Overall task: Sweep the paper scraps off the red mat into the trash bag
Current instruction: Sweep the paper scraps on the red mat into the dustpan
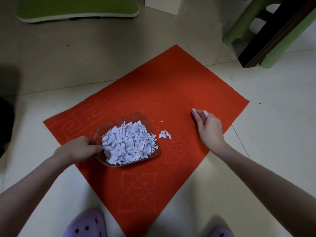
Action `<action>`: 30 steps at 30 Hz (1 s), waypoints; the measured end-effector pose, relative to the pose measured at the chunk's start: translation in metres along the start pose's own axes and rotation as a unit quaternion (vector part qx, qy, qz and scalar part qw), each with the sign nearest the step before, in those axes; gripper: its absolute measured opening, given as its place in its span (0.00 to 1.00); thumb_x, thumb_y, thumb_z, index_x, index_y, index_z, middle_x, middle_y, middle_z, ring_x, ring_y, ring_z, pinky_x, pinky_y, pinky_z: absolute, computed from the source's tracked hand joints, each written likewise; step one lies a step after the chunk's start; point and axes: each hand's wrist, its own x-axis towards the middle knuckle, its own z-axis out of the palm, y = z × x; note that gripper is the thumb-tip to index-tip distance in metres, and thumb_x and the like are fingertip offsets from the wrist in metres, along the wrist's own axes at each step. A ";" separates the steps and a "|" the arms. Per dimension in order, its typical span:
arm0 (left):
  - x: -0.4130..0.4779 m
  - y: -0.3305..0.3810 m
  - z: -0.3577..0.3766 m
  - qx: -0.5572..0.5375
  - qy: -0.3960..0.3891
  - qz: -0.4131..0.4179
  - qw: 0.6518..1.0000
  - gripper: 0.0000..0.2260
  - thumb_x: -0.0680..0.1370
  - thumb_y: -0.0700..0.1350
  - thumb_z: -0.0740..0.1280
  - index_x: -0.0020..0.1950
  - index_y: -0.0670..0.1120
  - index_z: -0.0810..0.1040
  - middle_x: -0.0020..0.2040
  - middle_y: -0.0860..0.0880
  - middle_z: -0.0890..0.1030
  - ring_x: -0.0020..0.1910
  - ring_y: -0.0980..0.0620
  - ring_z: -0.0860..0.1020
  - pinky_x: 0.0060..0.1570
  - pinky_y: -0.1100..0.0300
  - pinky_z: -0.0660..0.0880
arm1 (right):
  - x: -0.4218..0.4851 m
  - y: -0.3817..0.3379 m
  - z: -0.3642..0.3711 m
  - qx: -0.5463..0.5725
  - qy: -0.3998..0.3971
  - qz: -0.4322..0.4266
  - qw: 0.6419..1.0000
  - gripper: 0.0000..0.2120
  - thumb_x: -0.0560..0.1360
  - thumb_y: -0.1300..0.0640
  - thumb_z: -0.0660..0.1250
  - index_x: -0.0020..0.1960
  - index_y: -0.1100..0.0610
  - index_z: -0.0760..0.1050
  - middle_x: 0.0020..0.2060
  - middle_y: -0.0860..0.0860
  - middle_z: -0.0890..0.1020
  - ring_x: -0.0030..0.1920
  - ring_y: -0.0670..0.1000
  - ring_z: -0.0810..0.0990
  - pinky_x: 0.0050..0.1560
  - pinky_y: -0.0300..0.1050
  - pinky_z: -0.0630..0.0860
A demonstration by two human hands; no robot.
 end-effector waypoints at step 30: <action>-0.008 -0.003 0.006 -0.043 -0.008 -0.024 0.999 0.15 0.74 0.45 0.66 0.28 0.42 0.74 0.22 0.47 0.72 0.18 0.52 0.66 0.22 0.66 0.61 | 0.000 -0.064 0.053 0.045 -0.149 -0.090 0.984 0.12 0.81 0.54 0.60 0.56 0.57 0.80 0.51 0.55 0.83 0.50 0.55 0.82 0.52 0.49 0.74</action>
